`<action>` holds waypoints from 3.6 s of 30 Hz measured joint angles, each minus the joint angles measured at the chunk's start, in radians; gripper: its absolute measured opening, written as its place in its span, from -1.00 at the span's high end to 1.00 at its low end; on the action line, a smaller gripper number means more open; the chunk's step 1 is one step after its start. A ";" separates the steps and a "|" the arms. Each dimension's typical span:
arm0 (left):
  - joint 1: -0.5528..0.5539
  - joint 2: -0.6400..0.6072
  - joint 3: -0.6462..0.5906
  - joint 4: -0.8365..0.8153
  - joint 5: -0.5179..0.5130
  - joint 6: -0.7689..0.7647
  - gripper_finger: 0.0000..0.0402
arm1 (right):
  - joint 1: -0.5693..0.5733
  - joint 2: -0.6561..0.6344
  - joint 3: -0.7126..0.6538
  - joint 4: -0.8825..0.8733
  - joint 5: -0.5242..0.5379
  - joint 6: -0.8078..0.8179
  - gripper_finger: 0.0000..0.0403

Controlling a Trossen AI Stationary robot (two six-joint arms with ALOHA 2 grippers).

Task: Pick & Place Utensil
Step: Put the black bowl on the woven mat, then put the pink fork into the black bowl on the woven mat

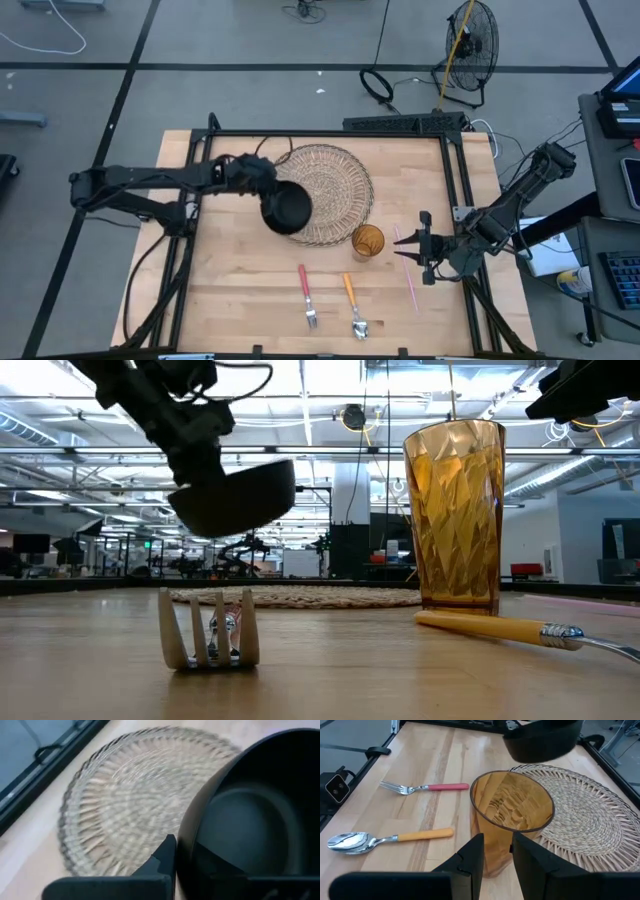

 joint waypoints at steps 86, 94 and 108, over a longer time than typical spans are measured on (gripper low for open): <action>0.267 0.506 0.221 0.033 0.189 0.137 0.54 | 0.005 0.000 0.000 -0.003 0.000 0.003 0.56; 0.267 0.506 0.221 0.033 0.189 0.137 0.54 | 0.005 0.000 0.000 -0.003 0.000 0.003 0.56; 0.268 0.473 0.221 0.041 0.186 0.162 0.54 | 0.005 0.000 0.000 -0.006 0.000 0.001 0.56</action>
